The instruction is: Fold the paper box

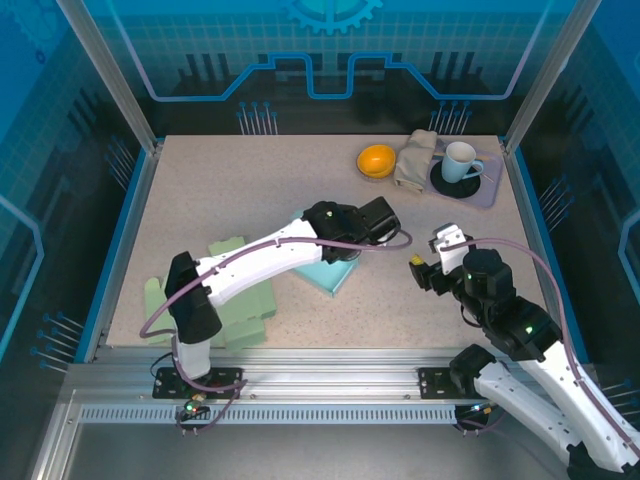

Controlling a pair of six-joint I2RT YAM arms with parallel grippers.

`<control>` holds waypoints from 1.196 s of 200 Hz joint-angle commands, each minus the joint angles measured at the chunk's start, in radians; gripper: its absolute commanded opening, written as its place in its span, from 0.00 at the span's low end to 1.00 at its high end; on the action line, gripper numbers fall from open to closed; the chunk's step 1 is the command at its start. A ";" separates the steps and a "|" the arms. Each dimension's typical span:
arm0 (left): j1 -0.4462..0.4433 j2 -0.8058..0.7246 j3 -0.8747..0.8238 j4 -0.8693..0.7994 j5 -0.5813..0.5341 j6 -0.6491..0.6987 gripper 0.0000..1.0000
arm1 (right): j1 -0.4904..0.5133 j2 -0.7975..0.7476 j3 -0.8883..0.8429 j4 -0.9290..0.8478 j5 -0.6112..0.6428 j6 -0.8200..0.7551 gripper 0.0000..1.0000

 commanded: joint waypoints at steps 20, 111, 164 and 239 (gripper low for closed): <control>0.136 -0.104 0.104 -0.059 0.140 -0.513 0.47 | -0.013 0.048 0.021 -0.007 -0.018 0.037 0.77; 0.645 -0.264 -0.274 0.256 0.758 -1.205 0.66 | 0.028 0.334 0.065 -0.011 -0.204 0.253 0.63; 0.677 -0.170 -0.330 0.415 0.886 -1.264 0.67 | 0.121 0.473 -0.009 0.174 -0.244 0.418 0.58; 0.677 -0.064 -0.339 0.458 0.935 -1.355 0.72 | 0.230 0.630 -0.015 0.379 -0.120 0.458 0.50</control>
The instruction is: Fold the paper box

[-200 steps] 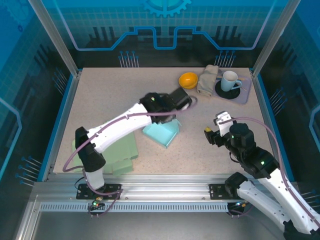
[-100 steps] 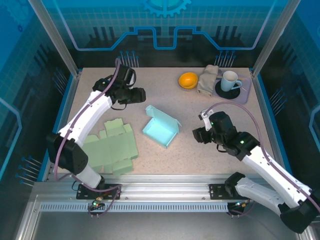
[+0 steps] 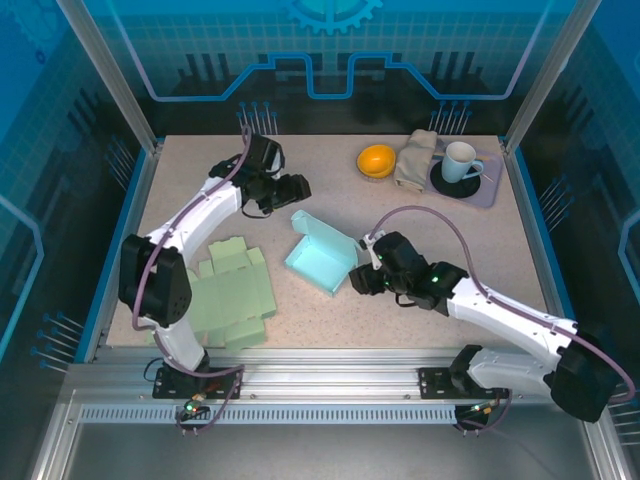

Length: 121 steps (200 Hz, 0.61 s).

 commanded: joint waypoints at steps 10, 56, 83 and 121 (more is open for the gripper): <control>0.004 0.038 -0.015 0.032 0.048 -0.063 0.72 | 0.014 0.049 0.007 0.124 0.083 0.048 0.48; -0.002 0.047 -0.032 0.048 0.057 -0.083 0.73 | 0.014 0.119 0.041 0.135 0.115 0.074 0.40; -0.014 0.051 -0.046 0.054 0.062 -0.093 0.73 | 0.014 0.152 0.057 0.149 0.122 0.083 0.34; -0.039 0.037 -0.079 0.066 0.068 -0.129 0.74 | 0.014 0.180 0.091 0.148 0.113 0.114 0.22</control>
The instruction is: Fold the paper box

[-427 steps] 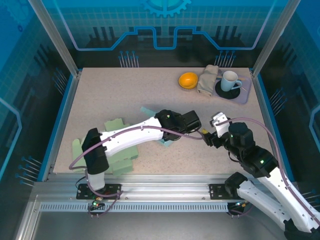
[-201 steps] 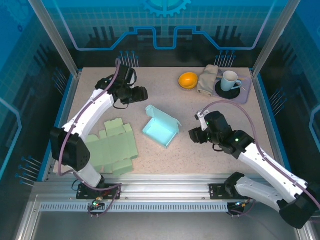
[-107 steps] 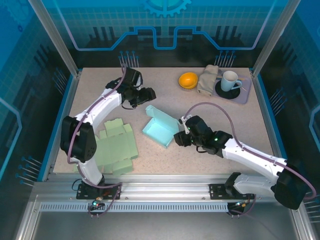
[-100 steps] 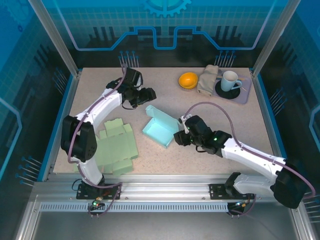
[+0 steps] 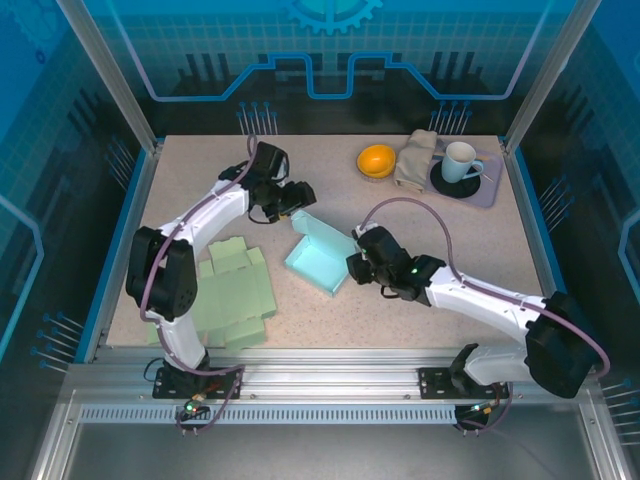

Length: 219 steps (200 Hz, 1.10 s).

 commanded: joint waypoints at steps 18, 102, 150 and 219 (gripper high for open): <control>-0.030 -0.021 -0.046 0.022 0.040 -0.090 0.74 | 0.013 0.028 0.068 0.017 0.018 0.055 0.17; -0.113 -0.133 -0.205 0.131 0.010 -0.342 0.75 | 0.023 0.044 0.078 0.024 0.059 0.189 0.14; -0.148 -0.171 -0.226 0.131 -0.042 -0.365 0.75 | 0.027 0.056 0.077 0.053 0.027 0.236 0.14; -0.168 -0.211 -0.348 0.130 -0.104 -0.324 0.69 | 0.062 0.066 0.073 0.073 0.024 0.310 0.17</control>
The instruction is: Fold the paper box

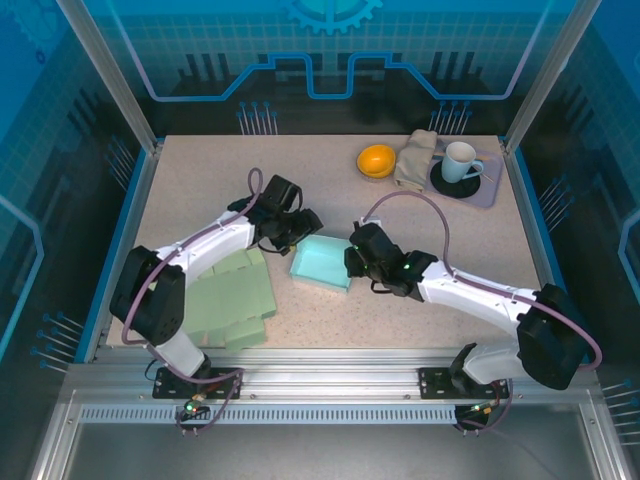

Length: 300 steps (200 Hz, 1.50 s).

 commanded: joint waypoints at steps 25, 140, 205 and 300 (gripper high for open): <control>-0.022 -0.060 -0.091 0.007 -0.015 0.028 0.67 | 0.073 0.023 0.020 0.074 -0.001 0.074 0.17; -0.022 -0.113 -0.199 -0.020 -0.056 0.051 0.65 | 0.112 0.044 -0.055 0.036 0.095 0.054 0.21; -0.024 -0.120 -0.194 -0.091 -0.096 0.012 0.70 | 0.100 0.019 -0.069 -0.028 0.093 -0.033 0.31; -0.029 -0.094 -0.177 -0.112 -0.130 -0.022 0.71 | 0.100 -0.196 0.078 -0.289 -0.012 -0.133 0.61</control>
